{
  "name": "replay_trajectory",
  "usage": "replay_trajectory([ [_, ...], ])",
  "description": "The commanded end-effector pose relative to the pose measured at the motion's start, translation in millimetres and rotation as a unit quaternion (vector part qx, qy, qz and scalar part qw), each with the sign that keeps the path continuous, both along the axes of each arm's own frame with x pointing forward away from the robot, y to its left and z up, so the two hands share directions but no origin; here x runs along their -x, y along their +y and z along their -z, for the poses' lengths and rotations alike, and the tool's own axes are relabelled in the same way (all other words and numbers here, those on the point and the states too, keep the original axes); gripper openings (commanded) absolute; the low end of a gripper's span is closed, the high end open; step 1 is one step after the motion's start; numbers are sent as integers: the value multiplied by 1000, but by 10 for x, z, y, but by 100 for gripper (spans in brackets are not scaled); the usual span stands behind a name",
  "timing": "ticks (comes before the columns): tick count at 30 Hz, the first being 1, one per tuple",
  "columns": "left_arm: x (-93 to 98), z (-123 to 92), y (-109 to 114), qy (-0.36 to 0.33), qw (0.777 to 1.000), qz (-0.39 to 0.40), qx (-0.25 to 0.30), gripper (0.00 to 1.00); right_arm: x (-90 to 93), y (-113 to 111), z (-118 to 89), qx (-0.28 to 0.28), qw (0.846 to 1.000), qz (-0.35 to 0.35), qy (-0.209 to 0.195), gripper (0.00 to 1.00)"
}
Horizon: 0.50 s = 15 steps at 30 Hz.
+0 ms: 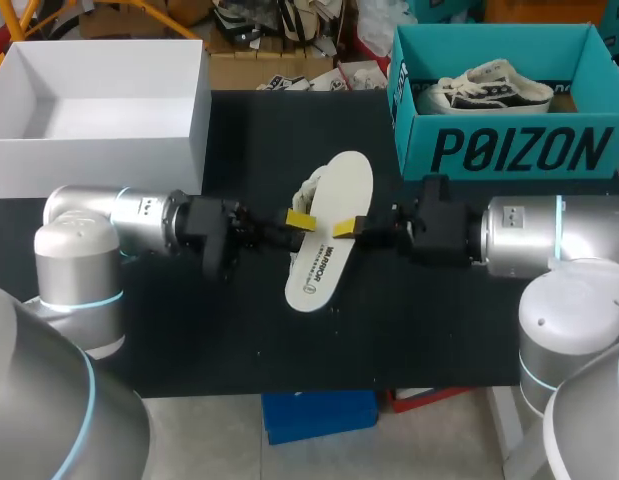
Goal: Take the shoe out of the shoebox, open the shoe tongue, remove and reinsert the insole, then place the shoe into the shoebox
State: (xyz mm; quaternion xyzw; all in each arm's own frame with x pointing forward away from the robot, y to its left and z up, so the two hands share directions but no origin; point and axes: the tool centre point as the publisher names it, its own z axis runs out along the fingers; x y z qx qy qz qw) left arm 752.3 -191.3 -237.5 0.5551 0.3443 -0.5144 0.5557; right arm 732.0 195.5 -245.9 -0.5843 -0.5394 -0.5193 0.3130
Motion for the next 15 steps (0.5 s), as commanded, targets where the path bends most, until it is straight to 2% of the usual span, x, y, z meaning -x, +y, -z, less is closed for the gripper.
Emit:
replay_trajectory([
  [1, -17, -6, -63, -2, 1000, -1, 2, 45, 7, 3, 15, -2, 1000, 0, 0, 0],
  [6, -8, -15, -97, -5, 1000, 0, 6, 35, 13, 4, 38, -4, 1000, 1, 3, 0],
  [9, 12, -8, -107, -7, 1000, 2, 6, 10, 14, 3, 39, -4, 1000, 2, 3, 0],
  [11, 19, 3, -105, -7, 1000, 3, 5, 7, 14, 1, 45, -4, 1000, 2, 4, 0],
  [13, 18, 14, -101, -7, 1000, 4, 4, 0, 15, 1, 46, -5, 1000, 2, 4, 0],
  [15, 17, 18, -100, -6, 1000, 5, 2, 0, 15, 1, 47, -5, 1000, 2, 4, 0],
])
